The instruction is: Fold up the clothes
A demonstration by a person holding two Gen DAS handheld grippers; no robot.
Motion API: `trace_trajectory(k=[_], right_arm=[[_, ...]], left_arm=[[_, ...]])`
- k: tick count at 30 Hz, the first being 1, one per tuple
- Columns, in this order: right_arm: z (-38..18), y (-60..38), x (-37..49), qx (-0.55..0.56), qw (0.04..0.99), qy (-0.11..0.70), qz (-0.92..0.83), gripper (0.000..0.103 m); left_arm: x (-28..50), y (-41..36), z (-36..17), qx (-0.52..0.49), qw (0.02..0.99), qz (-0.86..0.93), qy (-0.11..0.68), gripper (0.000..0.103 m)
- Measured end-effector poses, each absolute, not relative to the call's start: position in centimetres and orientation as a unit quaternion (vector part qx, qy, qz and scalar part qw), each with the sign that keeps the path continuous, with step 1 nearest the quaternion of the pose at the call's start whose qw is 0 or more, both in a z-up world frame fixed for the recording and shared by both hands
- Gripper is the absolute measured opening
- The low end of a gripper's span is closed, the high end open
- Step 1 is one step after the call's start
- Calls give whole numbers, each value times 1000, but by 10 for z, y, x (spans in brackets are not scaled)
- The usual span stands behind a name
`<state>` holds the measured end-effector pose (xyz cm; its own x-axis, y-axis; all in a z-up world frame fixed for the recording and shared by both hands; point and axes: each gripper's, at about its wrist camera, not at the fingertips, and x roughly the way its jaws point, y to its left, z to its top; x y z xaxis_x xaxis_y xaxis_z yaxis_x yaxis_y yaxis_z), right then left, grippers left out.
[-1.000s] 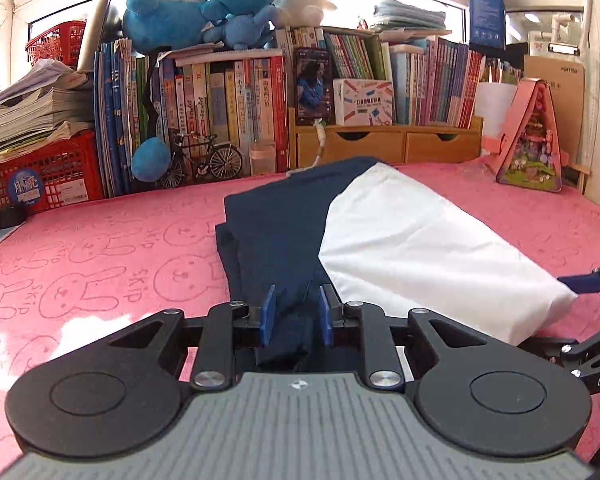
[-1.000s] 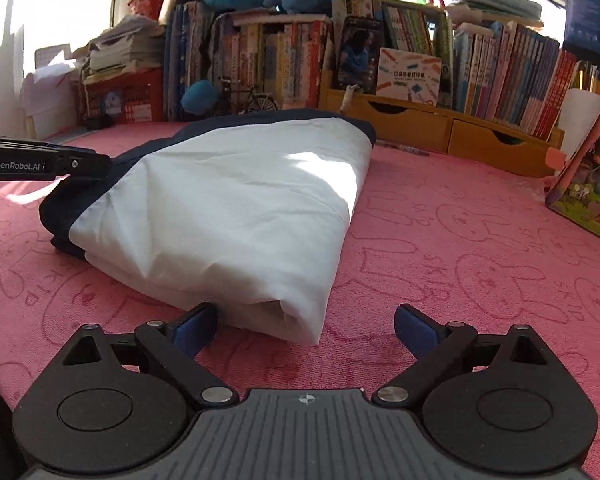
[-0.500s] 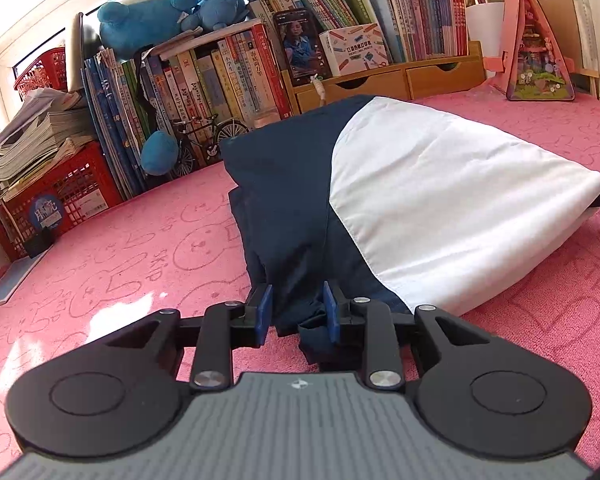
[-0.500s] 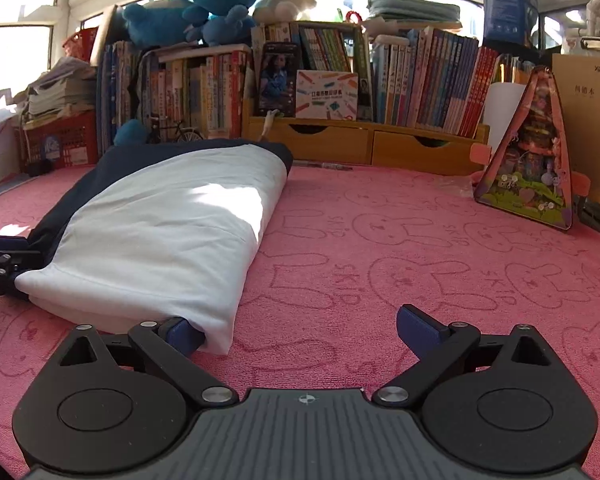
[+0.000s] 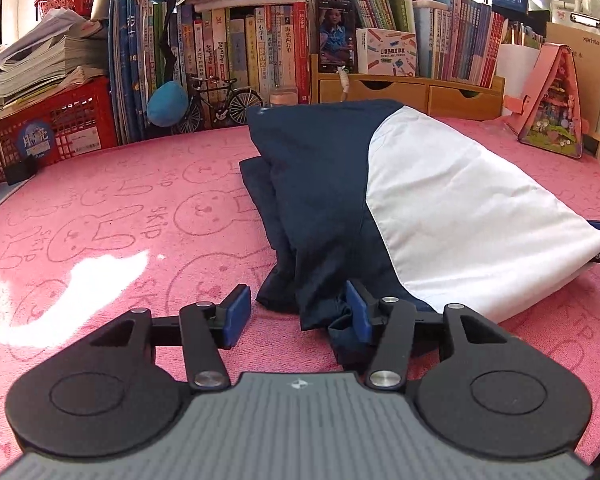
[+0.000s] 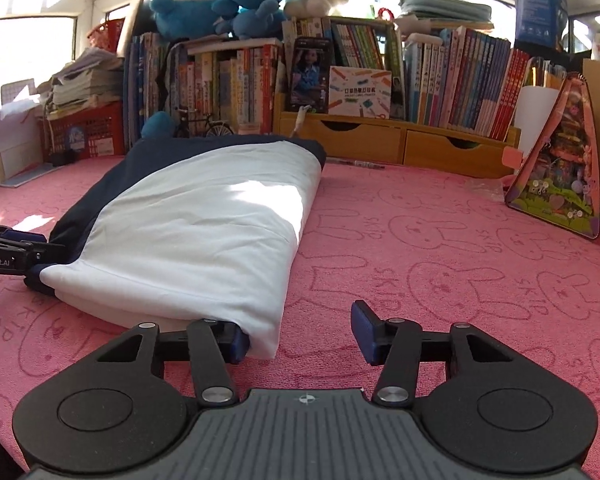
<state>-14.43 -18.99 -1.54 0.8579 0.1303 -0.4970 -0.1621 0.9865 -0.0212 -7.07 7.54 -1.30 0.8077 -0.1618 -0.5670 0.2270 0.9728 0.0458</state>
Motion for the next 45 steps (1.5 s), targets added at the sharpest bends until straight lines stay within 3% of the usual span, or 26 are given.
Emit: trace_trajectory(k=[8, 9, 11, 12, 16, 20, 29, 35, 37, 41, 45], right_arm=[[-14, -192, -146, -42, 964, 249, 82, 46], [-14, -193, -146, -26, 964, 251, 85, 43], [-13, -194, -145, 20, 960, 260, 104, 16], [-13, -191, -145, 29, 957, 267, 112, 15], [-8, -189, -146, 28, 956, 267, 117, 15], [-2, -202, -138, 76, 946, 289, 128, 15], [9, -207, -132, 91, 938, 304, 139, 15], [14, -214, -129, 115, 932, 312, 147, 15], [15, -214, -129, 115, 932, 311, 148, 15], [13, -214, -129, 118, 931, 313, 149, 15], [12, -211, -131, 104, 934, 307, 150, 16]], left_arm=[[-75, 80, -14, 58, 950, -104, 289, 57], [-77, 79, -15, 69, 951, -101, 283, 57], [-85, 75, -14, 111, 952, -92, 269, 59], [-89, 74, -13, 126, 951, -87, 267, 59], [-104, 75, -5, 179, 947, -77, 255, 59], [-133, 56, 4, 291, 934, -93, 185, 56], [-162, -51, -22, 416, 868, -268, 50, 58], [-125, -82, -35, 419, 864, -269, 76, 57], [-121, -84, -36, 422, 866, -259, 73, 51], [-118, -81, -35, 407, 873, -256, 80, 26], [-118, -64, -30, 379, 886, -246, 104, 16]])
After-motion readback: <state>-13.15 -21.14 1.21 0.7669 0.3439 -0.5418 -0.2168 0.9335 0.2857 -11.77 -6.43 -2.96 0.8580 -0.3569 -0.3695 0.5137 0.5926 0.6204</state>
